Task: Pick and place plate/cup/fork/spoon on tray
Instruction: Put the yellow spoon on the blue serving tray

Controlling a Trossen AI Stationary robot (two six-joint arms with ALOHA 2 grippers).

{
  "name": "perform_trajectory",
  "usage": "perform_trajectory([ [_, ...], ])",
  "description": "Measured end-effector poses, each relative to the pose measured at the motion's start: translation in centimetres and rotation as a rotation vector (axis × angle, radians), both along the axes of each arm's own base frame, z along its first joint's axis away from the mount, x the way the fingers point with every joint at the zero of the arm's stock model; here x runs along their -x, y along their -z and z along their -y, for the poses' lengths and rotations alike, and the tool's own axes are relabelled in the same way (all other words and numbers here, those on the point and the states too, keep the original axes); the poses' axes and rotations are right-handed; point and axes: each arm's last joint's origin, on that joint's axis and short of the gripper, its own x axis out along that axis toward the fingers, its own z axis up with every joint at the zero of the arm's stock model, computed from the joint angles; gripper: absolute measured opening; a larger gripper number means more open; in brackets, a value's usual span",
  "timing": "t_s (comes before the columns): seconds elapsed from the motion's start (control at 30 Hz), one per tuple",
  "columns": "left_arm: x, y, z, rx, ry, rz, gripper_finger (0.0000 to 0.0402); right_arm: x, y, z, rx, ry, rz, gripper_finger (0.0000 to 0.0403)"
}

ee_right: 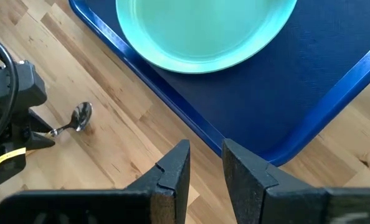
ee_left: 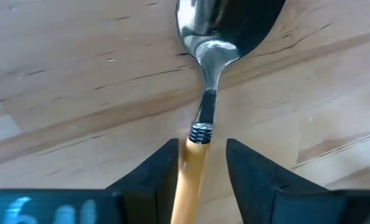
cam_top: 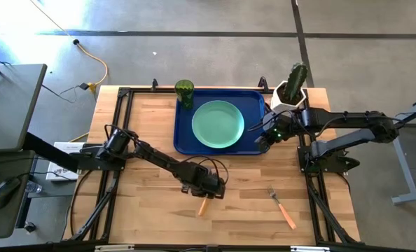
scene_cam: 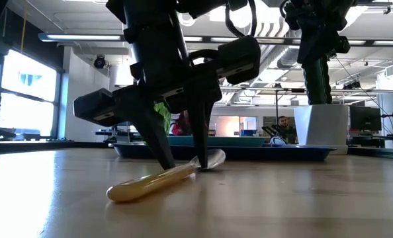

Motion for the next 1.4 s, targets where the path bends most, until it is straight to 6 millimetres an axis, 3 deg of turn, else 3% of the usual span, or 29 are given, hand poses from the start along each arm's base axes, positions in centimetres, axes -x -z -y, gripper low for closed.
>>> perform_trajectory([
  [0.23,-0.1,-1.0,-0.8,0.042,0.085,0.020,0.0151,0.0,0.0,0.0,-0.001,0.001,-0.004,0.0085],
  [0.57,1.2,-4.5,-1.7,-0.020,0.148,0.051,0.0148,0.1,0.0,-0.2,-0.052,0.032,-0.001,0.0085],
  [0.83,2.7,-9.0,-2.6,-0.151,0.235,0.169,0.0147,0.1,0.0,-1.5,-0.105,0.057,0.009,0.0085],
  [1.03,4.4,-13.4,-3.8,-0.310,0.331,0.311,0.0147,-0.1,-0.1,-3.2,-0.140,0.071,0.054,0.0085],
  [1.4,9.2,-21.2,-7.0,-0.529,0.562,0.538,0.0147,-2.0,-2.0,-6.5,-0.170,0.140,0.399,0.0085],
])
